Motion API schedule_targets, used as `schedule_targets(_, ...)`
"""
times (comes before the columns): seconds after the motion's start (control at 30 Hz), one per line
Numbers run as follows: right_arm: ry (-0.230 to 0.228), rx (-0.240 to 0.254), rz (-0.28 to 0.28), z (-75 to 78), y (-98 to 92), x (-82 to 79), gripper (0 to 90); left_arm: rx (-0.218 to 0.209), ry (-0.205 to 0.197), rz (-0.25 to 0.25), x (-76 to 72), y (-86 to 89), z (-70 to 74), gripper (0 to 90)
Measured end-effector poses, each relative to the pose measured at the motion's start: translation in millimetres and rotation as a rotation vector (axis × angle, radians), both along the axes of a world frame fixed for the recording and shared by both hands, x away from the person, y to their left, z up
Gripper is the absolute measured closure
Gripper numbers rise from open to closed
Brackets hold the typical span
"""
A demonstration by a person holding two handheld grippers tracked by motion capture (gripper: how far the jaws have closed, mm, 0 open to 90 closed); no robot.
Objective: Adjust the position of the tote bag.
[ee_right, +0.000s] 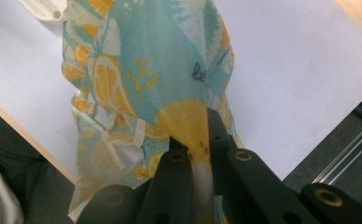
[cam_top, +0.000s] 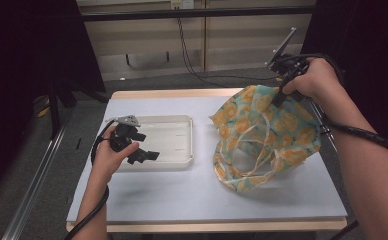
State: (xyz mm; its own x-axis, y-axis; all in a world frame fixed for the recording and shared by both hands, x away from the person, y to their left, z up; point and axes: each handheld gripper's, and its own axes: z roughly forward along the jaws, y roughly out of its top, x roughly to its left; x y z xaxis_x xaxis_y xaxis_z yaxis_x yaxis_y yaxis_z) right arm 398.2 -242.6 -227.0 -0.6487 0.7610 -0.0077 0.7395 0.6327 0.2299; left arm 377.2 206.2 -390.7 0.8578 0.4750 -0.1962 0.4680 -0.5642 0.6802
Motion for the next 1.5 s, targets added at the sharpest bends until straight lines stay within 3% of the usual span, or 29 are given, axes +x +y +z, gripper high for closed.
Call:
schedule_targets(0.03, -0.002, -0.002, 0.03, 1.3, 0.8, 0.0, 90.0, 0.003, 0.0, 0.0, 0.0, -0.4, -0.2, 3.5)
schedule_targets(0.07, -0.011, -0.005, 0.106, 5.5, 3.8, -0.2, 90.0, 0.005, 0.004, 0.001, -0.2, -1.6, -0.2, 3.5)
schedule_targets(0.2, -0.017, -0.009, 0.244, 11.2, 11.4, -0.8, 90.0, 0.006, 0.0, -0.004, 0.4, -2.2, -0.6, 3.5)
schedule_targets(0.23, -0.017, -0.009, 0.244, 11.2, 11.4, -0.8, 90.0, 0.006, -0.001, -0.004, 0.3, -2.6, -0.9, 3.5)
schedule_targets(0.27, -0.016, -0.017, 0.324, 9.8, 16.8, -0.5, 90.0, 0.008, 0.001, -0.006, 0.2, -2.9, -1.2, 3.5)
schedule_targets(0.53, 0.0, -0.056, 0.458, -5.1, 31.6, 3.6, 90.0, 0.008, -0.002, -0.002, 0.2, -2.1, -0.9, 3.5)
schedule_targets(0.87, -0.04, -0.092, 0.582, -6.3, 40.8, 9.4, 90.0, 0.011, 0.001, -0.001, 1.1, -3.3, -2.6, 3.5)
schedule_targets(1.03, -0.039, -0.087, 0.581, -9.0, 45.7, 10.6, 90.0, 0.01, 0.001, -0.001, 0.8, -3.6, -2.2, 3.5)
schedule_targets(1.13, -0.044, -0.078, 0.545, -9.1, 46.9, 10.9, 88.9, 0.011, -0.004, -0.003, 0.4, -3.0, -1.1, 3.5)
schedule_targets(1.2, -0.056, -0.057, 0.471, -7.9, 45.8, 10.7, 72.9, 0.008, -0.004, -0.006, 0.2, -2.8, -0.8, 3.5)
schedule_targets(1.23, -0.058, -0.061, 0.45, -7.3, 45.4, 10.2, 71.2, 0.008, -0.006, -0.003, 0.3, -2.5, -0.6, 3.5)
schedule_targets(1.27, -0.064, -0.053, 0.388, -6.1, 42.2, 9.8, 60.4, 0.008, -0.007, -0.003, 0.3, -2.4, -0.5, 3.5)
schedule_targets(1.3, -0.064, -0.053, 0.388, -6.1, 42.2, 9.8, 60.4, 0.008, -0.006, -0.004, 0.4, -2.4, -0.5, 3.5)
schedule_targets(1.37, -0.06, -0.018, 0.291, -4.2, 37.2, 8.2, 51.8, 0.009, -0.003, -0.006, 0.6, -2.7, -0.6, 3.5)
schedule_targets(1.4, -0.06, -0.018, 0.291, -4.2, 37.2, 8.2, 51.8, 0.014, -0.001, -0.01, 0.9, -2.8, -0.4, 3.5)
schedule_targets(1.43, -0.054, -0.008, 0.224, -2.5, 33.4, 7.1, 42.7, 0.013, -0.001, -0.005, 0.6, -3.7, -0.7, 3.5)
schedule_targets(1.5, -0.043, -0.005, 0.209, -2.5, 32.2, 6.9, 41.0, 0.019, -0.003, -0.009, 0.8, -5.2, -1.1, 3.5)
